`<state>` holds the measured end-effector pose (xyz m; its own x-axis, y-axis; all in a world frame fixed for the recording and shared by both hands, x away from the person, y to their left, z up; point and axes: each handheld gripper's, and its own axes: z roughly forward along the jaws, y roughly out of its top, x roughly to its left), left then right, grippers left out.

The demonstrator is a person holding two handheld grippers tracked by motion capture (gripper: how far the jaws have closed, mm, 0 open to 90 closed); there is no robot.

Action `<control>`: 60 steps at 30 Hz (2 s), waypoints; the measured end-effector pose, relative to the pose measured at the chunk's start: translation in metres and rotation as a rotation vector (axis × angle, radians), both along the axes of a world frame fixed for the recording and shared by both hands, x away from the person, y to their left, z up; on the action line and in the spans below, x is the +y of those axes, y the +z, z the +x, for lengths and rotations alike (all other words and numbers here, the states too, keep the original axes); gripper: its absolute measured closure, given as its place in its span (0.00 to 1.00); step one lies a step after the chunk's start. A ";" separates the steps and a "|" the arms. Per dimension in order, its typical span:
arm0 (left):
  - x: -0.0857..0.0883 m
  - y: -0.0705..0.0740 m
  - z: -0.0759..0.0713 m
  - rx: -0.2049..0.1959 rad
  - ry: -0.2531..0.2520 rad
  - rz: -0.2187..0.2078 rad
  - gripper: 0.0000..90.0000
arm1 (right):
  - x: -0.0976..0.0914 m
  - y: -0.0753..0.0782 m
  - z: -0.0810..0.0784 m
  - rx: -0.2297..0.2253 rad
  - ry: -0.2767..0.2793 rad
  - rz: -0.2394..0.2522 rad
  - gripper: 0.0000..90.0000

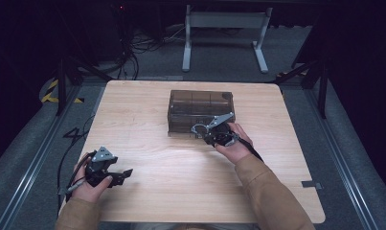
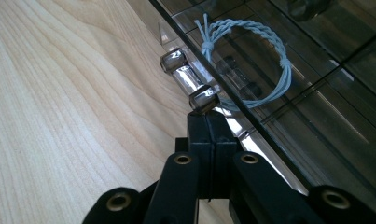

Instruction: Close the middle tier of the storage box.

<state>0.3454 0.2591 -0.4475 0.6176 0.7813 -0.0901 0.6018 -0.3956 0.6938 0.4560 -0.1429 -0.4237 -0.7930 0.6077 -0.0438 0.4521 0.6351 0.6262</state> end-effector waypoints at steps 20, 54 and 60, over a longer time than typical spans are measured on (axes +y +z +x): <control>0.001 0.001 0.000 0.009 -0.006 0.002 0.25 | 0.001 0.000 0.011 -0.011 -0.066 0.002 1.00; 0.001 0.001 0.000 0.005 -0.007 0.000 0.25 | 0.000 0.001 0.026 -0.030 -0.175 0.028 1.00; 0.001 0.001 0.000 0.006 -0.007 0.000 0.25 | 0.000 0.001 0.026 -0.028 -0.177 0.026 1.00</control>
